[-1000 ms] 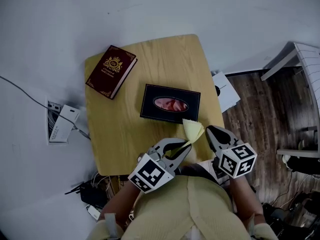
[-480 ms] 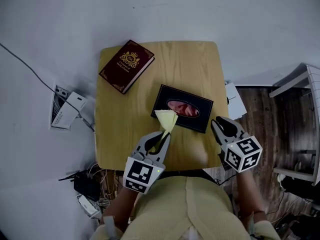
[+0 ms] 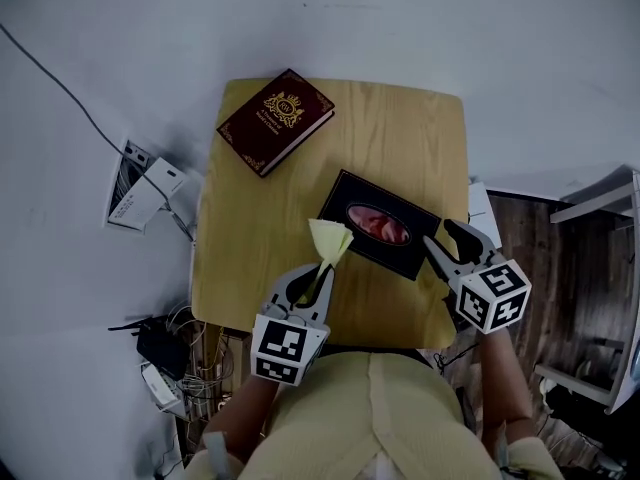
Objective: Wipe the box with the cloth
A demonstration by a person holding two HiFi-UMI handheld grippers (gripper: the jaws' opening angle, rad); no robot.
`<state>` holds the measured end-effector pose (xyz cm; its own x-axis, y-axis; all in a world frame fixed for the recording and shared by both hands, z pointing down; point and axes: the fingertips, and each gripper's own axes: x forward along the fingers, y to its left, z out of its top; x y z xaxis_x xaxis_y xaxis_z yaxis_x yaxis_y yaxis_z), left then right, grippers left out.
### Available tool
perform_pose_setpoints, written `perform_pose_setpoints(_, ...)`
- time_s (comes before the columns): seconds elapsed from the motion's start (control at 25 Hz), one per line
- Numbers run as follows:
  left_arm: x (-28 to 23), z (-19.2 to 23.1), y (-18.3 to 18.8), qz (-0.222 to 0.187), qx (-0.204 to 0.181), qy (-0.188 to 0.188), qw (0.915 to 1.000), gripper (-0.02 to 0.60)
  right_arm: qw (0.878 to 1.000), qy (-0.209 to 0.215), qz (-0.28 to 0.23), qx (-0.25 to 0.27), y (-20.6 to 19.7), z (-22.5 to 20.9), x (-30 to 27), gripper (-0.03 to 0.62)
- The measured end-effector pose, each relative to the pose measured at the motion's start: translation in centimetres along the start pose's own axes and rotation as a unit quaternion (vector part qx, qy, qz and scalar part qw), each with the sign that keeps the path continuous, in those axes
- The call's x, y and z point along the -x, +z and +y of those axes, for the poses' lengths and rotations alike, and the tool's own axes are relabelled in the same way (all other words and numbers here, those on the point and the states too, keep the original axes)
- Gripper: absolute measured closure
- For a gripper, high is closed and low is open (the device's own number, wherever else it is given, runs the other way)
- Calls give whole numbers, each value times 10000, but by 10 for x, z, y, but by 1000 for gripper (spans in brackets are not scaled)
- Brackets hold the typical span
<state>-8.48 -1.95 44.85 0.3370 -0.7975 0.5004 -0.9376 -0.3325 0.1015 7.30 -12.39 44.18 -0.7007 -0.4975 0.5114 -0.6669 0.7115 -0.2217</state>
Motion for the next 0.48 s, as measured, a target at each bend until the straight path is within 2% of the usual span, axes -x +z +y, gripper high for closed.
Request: perform_pose_setpoints(0.48, -25, -4, -2, 65, 472, 335, 9983, 552, 9988, 476, 140, 43, 1, -7, -22, 375)
